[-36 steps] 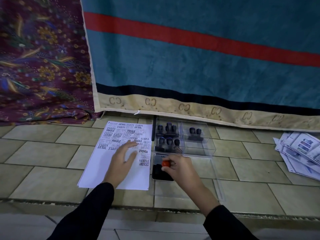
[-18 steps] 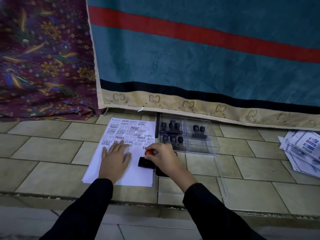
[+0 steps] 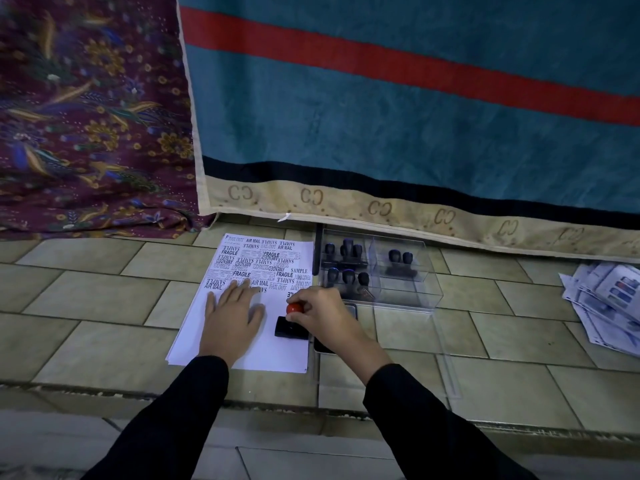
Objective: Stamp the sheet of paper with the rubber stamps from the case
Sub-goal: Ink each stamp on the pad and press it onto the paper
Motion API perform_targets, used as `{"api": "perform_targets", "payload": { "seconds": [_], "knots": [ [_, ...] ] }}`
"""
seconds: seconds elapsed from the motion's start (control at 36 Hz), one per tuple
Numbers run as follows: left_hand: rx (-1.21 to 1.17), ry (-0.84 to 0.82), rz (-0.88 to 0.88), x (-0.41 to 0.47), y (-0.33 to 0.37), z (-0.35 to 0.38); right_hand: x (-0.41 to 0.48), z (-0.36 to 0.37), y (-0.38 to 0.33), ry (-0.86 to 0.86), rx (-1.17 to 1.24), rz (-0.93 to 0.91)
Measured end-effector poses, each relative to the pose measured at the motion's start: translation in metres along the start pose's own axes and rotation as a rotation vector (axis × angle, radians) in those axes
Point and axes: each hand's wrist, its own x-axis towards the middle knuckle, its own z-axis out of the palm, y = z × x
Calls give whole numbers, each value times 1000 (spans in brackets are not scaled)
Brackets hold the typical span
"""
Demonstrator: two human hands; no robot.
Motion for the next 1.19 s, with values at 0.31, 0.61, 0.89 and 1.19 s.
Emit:
{"api": "perform_targets", "payload": {
  "seconds": [0.31,0.61,0.89,1.19],
  "knots": [
    [19,14,-1,1,1,-1,-2,5,-1,22,54,37],
    [43,57,-30,2,9,3,1,5,-1,10,52,64],
    [41,69,-33,2,11,2,-2,7,2,32,110,107],
    [56,88,-24,1,9,3,2,-12,15,245,177,151]
  ]
}}
